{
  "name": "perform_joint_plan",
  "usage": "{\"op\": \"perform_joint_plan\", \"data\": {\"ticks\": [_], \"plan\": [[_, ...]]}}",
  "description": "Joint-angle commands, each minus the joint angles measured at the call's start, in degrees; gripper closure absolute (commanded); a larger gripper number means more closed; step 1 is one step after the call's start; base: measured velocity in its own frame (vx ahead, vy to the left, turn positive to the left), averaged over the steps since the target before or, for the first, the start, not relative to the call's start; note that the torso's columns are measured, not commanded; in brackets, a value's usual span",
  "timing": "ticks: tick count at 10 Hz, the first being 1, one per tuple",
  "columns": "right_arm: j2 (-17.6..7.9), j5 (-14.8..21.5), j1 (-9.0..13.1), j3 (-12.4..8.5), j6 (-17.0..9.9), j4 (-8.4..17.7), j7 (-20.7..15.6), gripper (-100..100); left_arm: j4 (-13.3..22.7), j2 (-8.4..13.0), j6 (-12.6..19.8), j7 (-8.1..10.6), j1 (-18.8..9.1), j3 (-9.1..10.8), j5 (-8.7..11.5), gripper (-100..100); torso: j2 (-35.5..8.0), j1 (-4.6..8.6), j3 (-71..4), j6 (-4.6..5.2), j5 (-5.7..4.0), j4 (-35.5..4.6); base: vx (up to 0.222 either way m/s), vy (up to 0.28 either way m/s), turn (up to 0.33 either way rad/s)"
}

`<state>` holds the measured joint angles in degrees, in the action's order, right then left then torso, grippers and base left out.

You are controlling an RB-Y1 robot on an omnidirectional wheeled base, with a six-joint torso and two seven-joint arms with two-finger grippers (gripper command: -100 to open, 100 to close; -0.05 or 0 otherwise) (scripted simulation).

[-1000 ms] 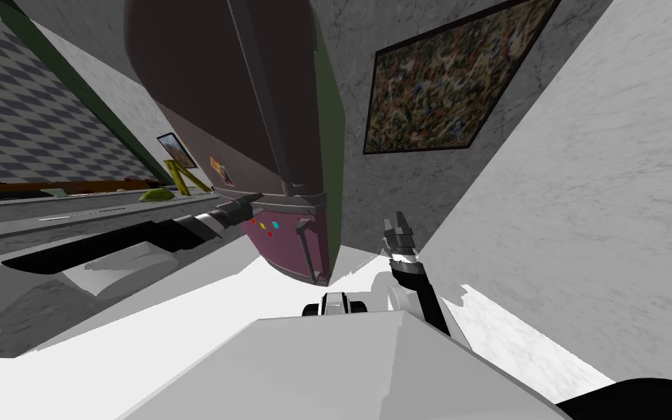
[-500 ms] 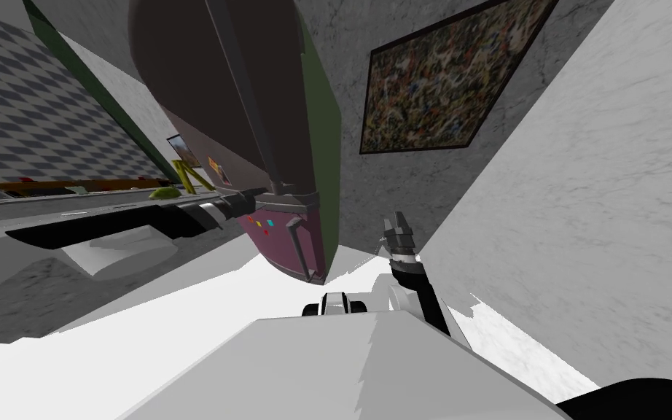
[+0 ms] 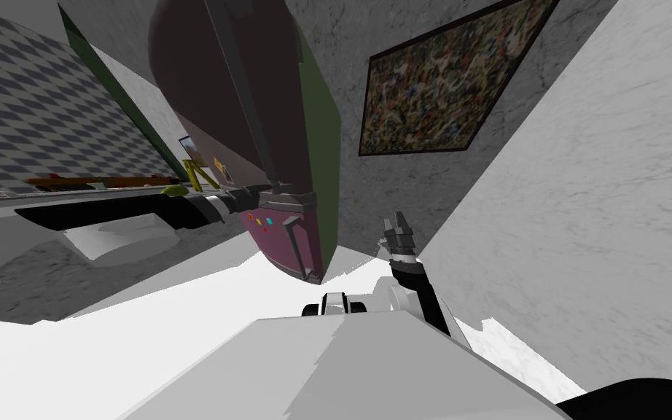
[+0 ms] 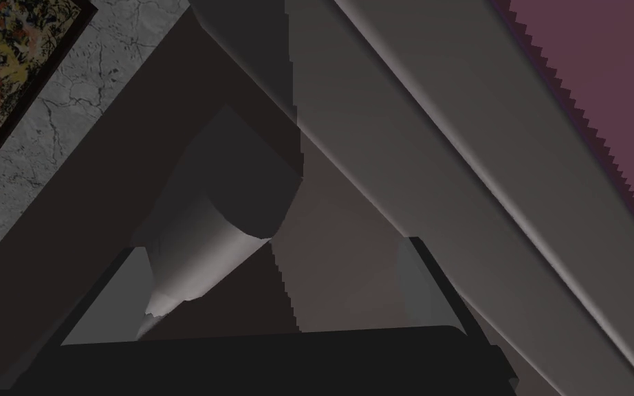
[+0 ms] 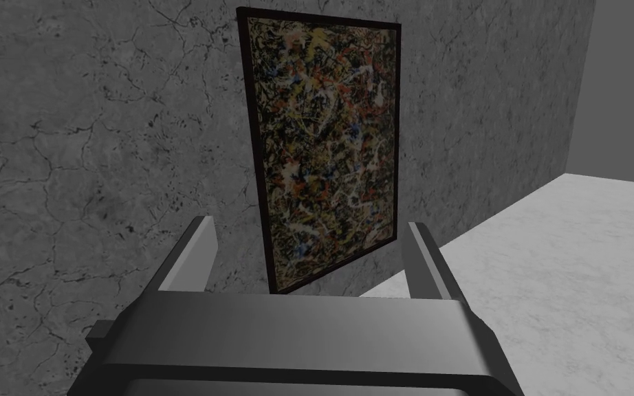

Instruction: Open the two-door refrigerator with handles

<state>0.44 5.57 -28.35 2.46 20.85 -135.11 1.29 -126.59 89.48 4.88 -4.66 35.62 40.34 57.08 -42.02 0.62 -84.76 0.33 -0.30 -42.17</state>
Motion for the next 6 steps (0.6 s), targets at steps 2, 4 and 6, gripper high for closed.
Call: {"op": "perform_joint_plan", "data": {"ticks": [2,4,6], "plan": [[0.0,0.0,0.0,0.0,0.0,0.0,0.0,0,2.6,0.3,0.1,0.12,-0.3,-0.35,-0.1,-100,0.0,-0.55,-0.1,-0.04,0.2,0.0,-0.052,-0.017,-0.171],[0.0,0.0,0.0,0.0,0.0,0.0,0.0,0,4.6,0.4,0.2,0.22,-0.5,-0.65,-0.2,-100,0.2,-0.52,-0.2,-0.14,0.19,0.0,-0.052,-0.003,-0.193],[0.0,0.0,0.0,0.0,0.0,0.0,0.0,0,5.0,0.6,0.1,0.26,-0.4,-0.62,-0.2,-100,0.2,-0.66,-0.1,-0.23,0.3,0.1,-0.029,-0.009,-0.107]]}}
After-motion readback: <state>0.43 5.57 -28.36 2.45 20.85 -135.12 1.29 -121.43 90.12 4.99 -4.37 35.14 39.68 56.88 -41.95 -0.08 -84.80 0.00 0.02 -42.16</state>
